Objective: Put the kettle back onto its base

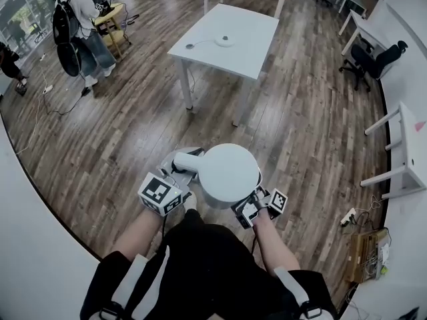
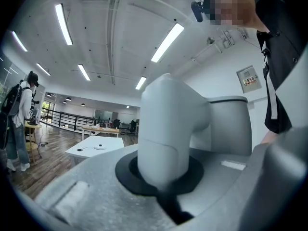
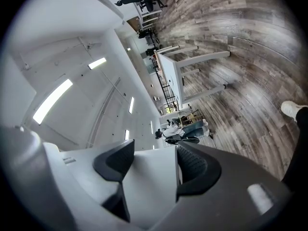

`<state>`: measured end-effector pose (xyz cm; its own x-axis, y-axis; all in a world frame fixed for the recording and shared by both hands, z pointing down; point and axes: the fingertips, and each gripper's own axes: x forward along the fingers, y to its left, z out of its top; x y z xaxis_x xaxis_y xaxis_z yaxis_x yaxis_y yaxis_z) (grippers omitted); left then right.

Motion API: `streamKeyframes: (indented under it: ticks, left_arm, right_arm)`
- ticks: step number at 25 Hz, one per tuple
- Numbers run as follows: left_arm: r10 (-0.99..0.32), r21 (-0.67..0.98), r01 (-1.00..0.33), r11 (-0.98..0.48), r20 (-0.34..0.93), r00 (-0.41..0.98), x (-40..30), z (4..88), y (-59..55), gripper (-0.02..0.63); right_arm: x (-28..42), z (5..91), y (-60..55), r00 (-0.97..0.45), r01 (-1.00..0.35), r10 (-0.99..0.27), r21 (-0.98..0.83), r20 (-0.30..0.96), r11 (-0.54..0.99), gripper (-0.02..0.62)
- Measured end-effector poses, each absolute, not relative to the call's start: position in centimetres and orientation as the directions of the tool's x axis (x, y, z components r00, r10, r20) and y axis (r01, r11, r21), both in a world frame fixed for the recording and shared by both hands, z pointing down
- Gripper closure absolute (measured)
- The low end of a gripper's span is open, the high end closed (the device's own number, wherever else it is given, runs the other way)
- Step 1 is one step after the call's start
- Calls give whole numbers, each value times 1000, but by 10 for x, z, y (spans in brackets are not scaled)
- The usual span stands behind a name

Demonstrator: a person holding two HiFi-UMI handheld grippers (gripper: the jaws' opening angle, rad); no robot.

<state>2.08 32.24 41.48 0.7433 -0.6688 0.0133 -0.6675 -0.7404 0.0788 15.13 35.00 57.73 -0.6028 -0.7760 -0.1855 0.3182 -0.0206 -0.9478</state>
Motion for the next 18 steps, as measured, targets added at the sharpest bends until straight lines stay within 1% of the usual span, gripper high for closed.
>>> streamKeyframes:
  ticks: [18]
  left_arm:
    - [-641,86,-636,-767,-47,766,-37,401,202,606]
  right_arm:
    - [102,557,229,-581,269,-793,-963,-184,26,321]
